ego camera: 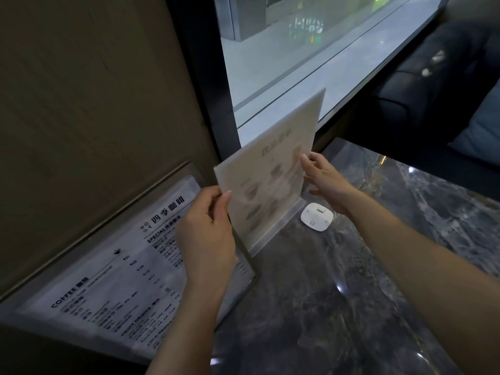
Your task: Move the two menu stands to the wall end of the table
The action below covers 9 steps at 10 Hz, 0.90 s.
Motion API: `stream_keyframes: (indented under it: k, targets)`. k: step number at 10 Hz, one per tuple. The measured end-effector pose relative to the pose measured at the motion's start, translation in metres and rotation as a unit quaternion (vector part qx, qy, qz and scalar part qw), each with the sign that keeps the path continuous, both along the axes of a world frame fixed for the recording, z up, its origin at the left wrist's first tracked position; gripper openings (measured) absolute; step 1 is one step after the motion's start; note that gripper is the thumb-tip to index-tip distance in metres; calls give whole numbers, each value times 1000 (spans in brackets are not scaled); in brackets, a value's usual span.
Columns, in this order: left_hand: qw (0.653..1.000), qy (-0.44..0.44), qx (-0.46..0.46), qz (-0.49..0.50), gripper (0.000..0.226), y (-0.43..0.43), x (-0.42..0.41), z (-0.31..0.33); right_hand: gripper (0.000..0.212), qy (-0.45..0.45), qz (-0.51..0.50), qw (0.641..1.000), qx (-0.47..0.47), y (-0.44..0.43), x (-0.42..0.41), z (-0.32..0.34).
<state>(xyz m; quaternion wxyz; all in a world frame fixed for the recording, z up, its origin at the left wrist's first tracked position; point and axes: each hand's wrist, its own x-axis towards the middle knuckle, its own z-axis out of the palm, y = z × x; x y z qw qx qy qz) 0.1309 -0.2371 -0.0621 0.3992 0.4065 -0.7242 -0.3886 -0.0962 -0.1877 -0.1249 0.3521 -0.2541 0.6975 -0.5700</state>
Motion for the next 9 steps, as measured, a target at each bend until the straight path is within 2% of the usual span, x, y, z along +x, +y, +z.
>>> stream_keyframes:
  k: [2, 6, 8, 9]
  targets:
    - [999, -16, -37, 8, 11, -2, -1, 0, 53, -8, 10, 1000, 4, 0, -2, -5]
    - [995, -28, -83, 37, 6, -5, 3, 4, 44, 12, 3, 1000, -15, 7, -5, -8]
    - [992, -38, -116, 30, 8, -6, 5, 8, 54, 71, 11, 997, 9, 11, -2, 1]
    - [993, -42, -99, 43, 7, -4, 8, 15, 64, 169, -11, 983, 66, 18, 1, 10]
